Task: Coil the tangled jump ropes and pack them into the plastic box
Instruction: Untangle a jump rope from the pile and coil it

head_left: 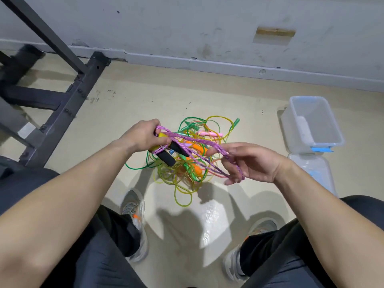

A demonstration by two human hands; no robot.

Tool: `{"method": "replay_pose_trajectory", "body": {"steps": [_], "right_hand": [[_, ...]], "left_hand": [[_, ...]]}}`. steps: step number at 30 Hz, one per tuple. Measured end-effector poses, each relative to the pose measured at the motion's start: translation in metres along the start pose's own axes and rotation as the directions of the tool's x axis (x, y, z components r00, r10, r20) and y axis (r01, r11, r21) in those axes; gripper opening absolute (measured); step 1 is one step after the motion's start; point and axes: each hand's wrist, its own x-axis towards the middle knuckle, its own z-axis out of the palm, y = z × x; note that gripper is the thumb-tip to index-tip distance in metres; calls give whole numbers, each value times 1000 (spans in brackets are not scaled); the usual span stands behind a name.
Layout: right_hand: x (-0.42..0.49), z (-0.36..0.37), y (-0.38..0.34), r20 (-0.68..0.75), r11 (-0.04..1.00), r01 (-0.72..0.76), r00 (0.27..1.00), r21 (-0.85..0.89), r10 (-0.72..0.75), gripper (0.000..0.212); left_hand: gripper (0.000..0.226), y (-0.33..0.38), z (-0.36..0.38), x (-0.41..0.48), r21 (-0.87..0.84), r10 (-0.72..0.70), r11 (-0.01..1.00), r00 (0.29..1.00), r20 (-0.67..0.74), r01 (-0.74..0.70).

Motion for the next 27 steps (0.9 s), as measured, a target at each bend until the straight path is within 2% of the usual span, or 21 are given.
{"method": "replay_pose_trajectory", "body": {"steps": [3,5,7,8,11,13,15,17,19,20,22,25,27], "right_hand": [[-4,-3,2,-64,982,-81,995,-169,71,50],[-5,1,3,-143,927,-176,980,-330,136,48],[-2,3,9,-214,856,-223,967,-466,136,49],[1,4,12,-211,853,-198,972,-483,106,52],[5,9,19,-133,930,-101,989,-352,57,66],[3,8,20,-112,964,-144,986,-225,121,62],[3,5,24,-139,957,-189,977,-218,161,59],[4,4,28,-150,946,-139,984,-292,99,49],[6,5,29,-141,962,-67,990,-264,30,35],[6,6,29,-148,975,-69,988,-213,38,31],[4,5,29,-141,981,-128,984,-145,108,36],[0,4,34,-133,933,-198,977,-300,165,32],[-1,5,35,-126,904,-122,989,-409,77,32]], "left_hand": [[44,-6,-15,11,31,-2,1000,1000,0,2],[45,-9,-23,16,64,-5,998,1000,-6,6],[45,-9,-26,22,93,3,996,999,-37,0],[44,-8,-26,25,106,3,994,998,-57,3],[42,-7,-24,35,133,-45,989,993,-105,59],[42,-9,-24,40,162,-78,982,989,-122,98],[42,-12,-24,44,170,-100,978,987,-127,121],[42,-11,-24,47,177,-113,975,986,-123,134],[41,-11,-25,51,169,-123,975,984,-130,144],[41,-12,-26,53,168,-123,975,984,-130,144],[41,-17,-27,57,169,-132,974,984,-117,151],[43,-20,-26,60,187,-140,970,987,-80,153],[42,-19,-22,62,202,-138,968,988,-75,150]]}}
